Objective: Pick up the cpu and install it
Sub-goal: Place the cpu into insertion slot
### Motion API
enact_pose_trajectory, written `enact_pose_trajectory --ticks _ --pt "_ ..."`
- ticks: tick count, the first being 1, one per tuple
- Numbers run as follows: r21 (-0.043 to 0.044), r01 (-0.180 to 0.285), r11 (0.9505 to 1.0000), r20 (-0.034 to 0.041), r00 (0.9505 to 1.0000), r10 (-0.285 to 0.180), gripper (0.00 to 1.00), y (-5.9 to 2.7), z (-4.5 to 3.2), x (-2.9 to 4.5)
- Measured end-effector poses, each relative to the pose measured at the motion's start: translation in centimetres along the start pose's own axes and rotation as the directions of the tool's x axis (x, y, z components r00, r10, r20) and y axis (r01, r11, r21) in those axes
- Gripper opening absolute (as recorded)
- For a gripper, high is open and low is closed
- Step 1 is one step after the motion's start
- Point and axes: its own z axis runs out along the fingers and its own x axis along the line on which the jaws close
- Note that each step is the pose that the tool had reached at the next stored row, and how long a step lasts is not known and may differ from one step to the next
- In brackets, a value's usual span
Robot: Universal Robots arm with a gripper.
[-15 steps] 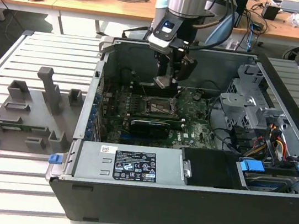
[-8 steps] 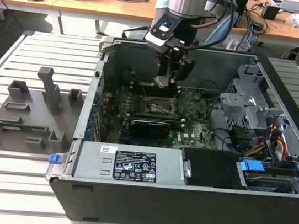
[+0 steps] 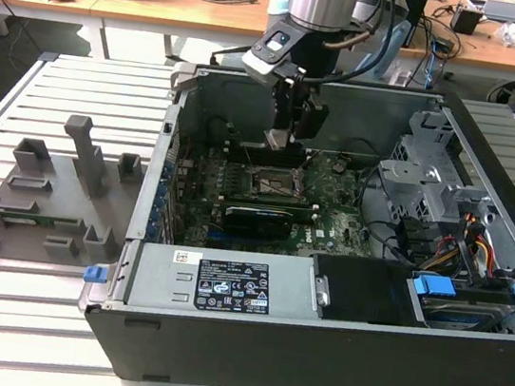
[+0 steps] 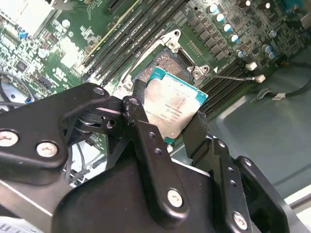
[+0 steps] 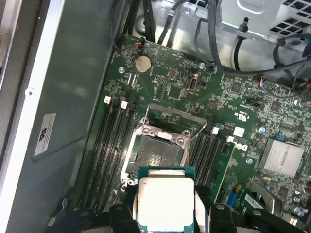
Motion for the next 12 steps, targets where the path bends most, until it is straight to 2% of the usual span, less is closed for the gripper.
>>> enact_pose_trajectory --ticks 3,7,12 --pt "0.0016 -0.05 0.9987 -0.0034 0.9987 0.05 0.55 0.0 0.0 0.0" --pt "0.0036 -0.106 0.9943 -0.0071 0.9943 0.106 0.55 0.0 0.0 0.0" --pt "0.0067 -0.184 0.9829 -0.0122 0.9829 0.184 0.55 0.0 0.01 0.0"
